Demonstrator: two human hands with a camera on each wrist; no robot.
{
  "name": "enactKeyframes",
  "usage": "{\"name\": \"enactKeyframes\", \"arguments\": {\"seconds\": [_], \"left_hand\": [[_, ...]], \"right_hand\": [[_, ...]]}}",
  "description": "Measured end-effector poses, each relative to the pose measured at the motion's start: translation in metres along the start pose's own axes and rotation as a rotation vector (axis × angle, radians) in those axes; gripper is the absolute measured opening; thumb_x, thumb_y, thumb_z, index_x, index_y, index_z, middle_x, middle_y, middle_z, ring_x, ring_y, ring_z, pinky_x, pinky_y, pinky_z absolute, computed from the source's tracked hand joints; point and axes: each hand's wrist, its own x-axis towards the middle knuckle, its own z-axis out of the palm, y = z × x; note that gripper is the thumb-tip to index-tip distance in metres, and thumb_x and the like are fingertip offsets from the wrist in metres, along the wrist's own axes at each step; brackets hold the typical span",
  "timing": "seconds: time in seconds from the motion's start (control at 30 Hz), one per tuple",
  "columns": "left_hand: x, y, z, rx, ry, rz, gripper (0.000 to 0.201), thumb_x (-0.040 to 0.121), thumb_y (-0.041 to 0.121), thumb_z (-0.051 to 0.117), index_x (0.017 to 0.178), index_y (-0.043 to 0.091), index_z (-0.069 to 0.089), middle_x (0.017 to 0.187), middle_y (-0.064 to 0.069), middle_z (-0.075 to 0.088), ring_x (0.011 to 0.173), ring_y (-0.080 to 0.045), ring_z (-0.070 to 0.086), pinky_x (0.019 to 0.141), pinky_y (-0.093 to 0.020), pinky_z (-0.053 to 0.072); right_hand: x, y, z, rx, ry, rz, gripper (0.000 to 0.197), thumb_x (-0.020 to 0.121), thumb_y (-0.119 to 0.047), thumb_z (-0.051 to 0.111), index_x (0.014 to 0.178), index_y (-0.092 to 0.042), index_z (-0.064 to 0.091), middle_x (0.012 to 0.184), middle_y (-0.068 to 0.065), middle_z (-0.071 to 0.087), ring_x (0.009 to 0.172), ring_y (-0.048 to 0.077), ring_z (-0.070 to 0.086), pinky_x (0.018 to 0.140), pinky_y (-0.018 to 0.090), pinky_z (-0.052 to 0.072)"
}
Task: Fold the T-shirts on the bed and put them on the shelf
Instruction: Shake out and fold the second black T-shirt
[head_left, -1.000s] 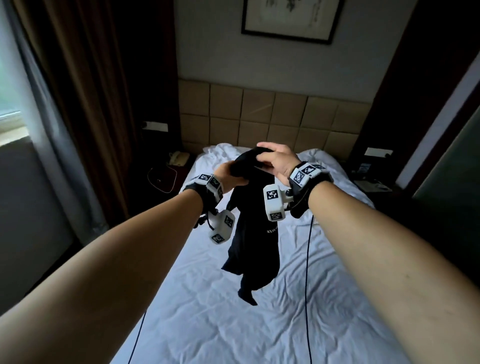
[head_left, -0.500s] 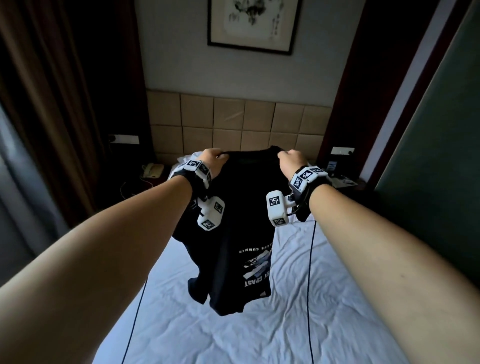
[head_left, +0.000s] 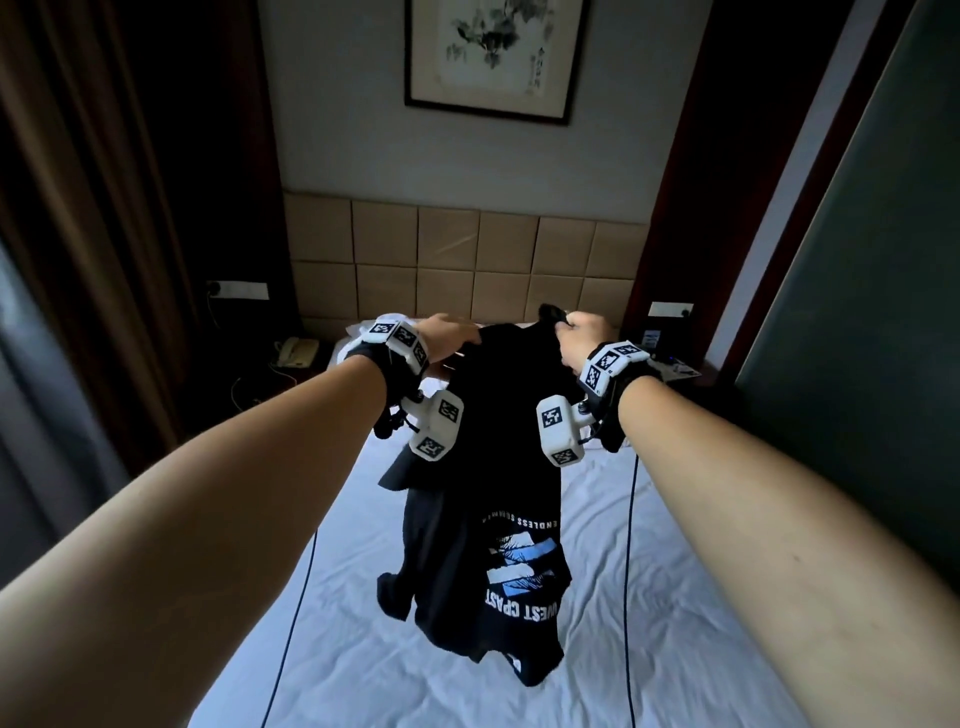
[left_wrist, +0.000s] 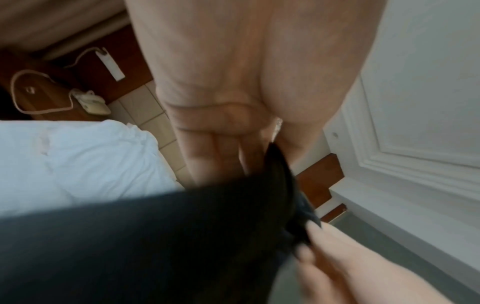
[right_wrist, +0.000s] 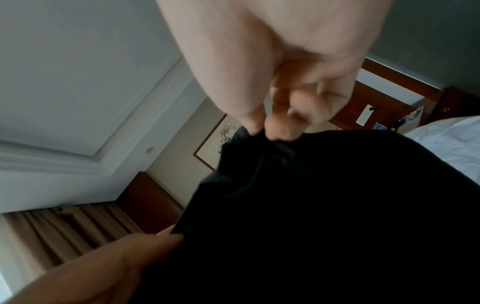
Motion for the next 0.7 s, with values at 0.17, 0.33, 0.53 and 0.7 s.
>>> {"name": "enactKeyframes", "arguments": {"seconds": [0.17,0.33,0.53,0.7], "left_hand": [[-0.006,0.009,0.018,-0.022,-0.206,0.015,0.033,0.099,0.012,0.034,0.125,0.012,0.054,0.106,-0.023,0.068,0.082,-0.036,0.070,0.078,-0.043,0.059],[-0.002,0.023,0.023,0.129,-0.130,0.043,0.031,0.098,0.019,0.038,0.128,0.014,0.043,0.099,-0.022,0.070,0.082,-0.034,0.072,0.076,-0.048,0.059],[0.003,0.031,0.019,0.046,-0.162,-0.011,0.046,0.094,0.055,0.043,0.121,0.019,0.053,0.106,-0.015,0.070,0.089,-0.031,0.072,0.081,-0.047,0.058],[0.008,0.030,0.025,-0.289,-0.091,-0.015,0.039,0.097,0.034,0.051,0.132,0.016,0.046,0.115,-0.018,0.055,0.088,-0.034,0.066,0.076,-0.045,0.058]], "right_hand": [[-0.007,-0.006,0.007,0.202,-0.221,0.020,0.026,0.085,-0.031,0.045,0.089,-0.007,0.051,0.083,0.019,0.056,0.076,0.029,0.059,0.069,0.038,0.048],[-0.022,-0.020,-0.002,0.491,-0.364,0.061,0.018,0.103,-0.019,0.036,0.098,-0.016,0.053,0.094,0.013,0.061,0.072,0.027,0.062,0.067,0.038,0.055],[-0.020,-0.023,-0.010,0.512,-0.397,0.006,0.024,0.104,-0.020,0.034,0.089,-0.023,0.052,0.077,0.000,0.053,0.048,0.011,0.043,0.043,0.020,0.039],[-0.022,-0.024,-0.013,0.568,-0.473,0.063,0.019,0.097,-0.023,0.046,0.111,-0.019,0.058,0.106,0.005,0.064,0.090,0.020,0.061,0.075,0.030,0.049]]}}
